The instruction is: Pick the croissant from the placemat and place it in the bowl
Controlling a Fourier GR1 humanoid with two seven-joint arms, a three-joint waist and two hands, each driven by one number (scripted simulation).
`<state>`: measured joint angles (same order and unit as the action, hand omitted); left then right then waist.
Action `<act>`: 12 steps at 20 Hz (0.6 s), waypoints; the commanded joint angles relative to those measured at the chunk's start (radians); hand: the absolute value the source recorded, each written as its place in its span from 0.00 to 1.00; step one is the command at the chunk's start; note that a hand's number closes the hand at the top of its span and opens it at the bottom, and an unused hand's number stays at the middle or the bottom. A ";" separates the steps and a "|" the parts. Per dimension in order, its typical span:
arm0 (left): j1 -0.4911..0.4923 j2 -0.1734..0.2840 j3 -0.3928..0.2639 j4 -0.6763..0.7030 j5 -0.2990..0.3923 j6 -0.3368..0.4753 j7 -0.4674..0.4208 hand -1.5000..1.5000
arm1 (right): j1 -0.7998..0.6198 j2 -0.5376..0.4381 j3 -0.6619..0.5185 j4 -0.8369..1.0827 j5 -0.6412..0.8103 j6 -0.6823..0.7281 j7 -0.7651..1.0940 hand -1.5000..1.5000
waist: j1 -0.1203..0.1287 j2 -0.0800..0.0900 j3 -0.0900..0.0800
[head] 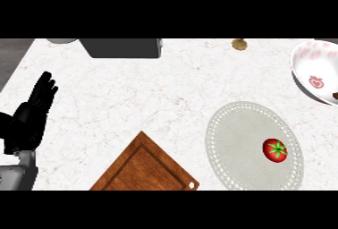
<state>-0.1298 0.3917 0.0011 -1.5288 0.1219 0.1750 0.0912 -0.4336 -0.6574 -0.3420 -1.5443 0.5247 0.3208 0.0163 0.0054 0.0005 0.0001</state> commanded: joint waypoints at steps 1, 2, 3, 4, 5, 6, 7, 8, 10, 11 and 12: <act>-0.059 -0.021 -0.002 0.036 -0.010 -0.006 0.017 0.50 | -0.079 -0.023 -0.051 0.237 -0.025 -0.033 -0.110 1.00 | 0.005 0.005 0.000; -0.039 -0.012 -0.009 -0.001 -0.024 0.001 0.043 0.50 | -0.149 -0.055 -0.048 0.326 -0.030 -0.011 -0.127 1.00 | 0.015 0.005 0.001; -0.027 -0.029 -0.007 -0.031 -0.037 0.023 0.057 0.50 | -0.131 -0.033 -0.027 0.335 -0.007 -0.037 -0.138 1.00 | 0.010 0.003 0.000; -0.019 -0.010 0.006 -0.002 -0.015 -0.018 0.021 0.50 | -0.172 -0.034 -0.011 0.449 0.029 -0.082 -0.193 1.00 | 0.022 0.007 0.001; -0.029 -0.047 -0.012 0.009 -0.042 0.015 0.026 0.50 | -0.167 -0.052 -0.040 0.471 -0.001 -0.074 -0.248 1.00 | 0.011 0.005 0.001; -0.072 -0.025 0.014 0.053 -0.018 -0.022 0.005 0.50 | -0.231 -0.034 -0.003 0.552 0.041 -0.110 -0.235 1.00 | 0.018 0.008 0.000; 0.004 -0.007 0.009 -0.024 -0.022 -0.025 0.019 0.50 | -0.234 -0.039 -0.013 0.624 0.062 -0.150 -0.276 1.00 | 0.033 0.009 0.001; -0.051 -0.062 -0.009 0.056 -0.050 0.012 -0.024 0.50 | -0.245 -0.061 -0.027 0.685 0.047 -0.146 -0.352 1.00 | 0.021 0.011 0.001; -0.063 -0.013 0.022 0.029 -0.019 -0.042 -0.003 0.50 | -0.307 -0.069 -0.009 0.804 0.093 -0.198 -0.393 1.00 | 0.031 0.011 0.001; -0.042 -0.029 0.006 -0.002 -0.030 -0.029 0.025 0.50 | -0.355 -0.078 -0.008 0.855 0.092 -0.185 -0.388 1.00 | 0.029 0.009 0.001; -0.058 -0.027 0.015 0.023 -0.031 -0.028 0.010 0.50 | -0.325 -0.061 -0.011 0.905 0.108 -0.249 -0.465 1.00 | 0.034 0.013 0.002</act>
<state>-0.1767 0.3650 0.0088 -1.5086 0.0927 0.1565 0.0995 -0.6987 -0.7159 -0.3578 -0.8385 0.5924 0.1564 -0.3287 0.0307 0.0101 0.0012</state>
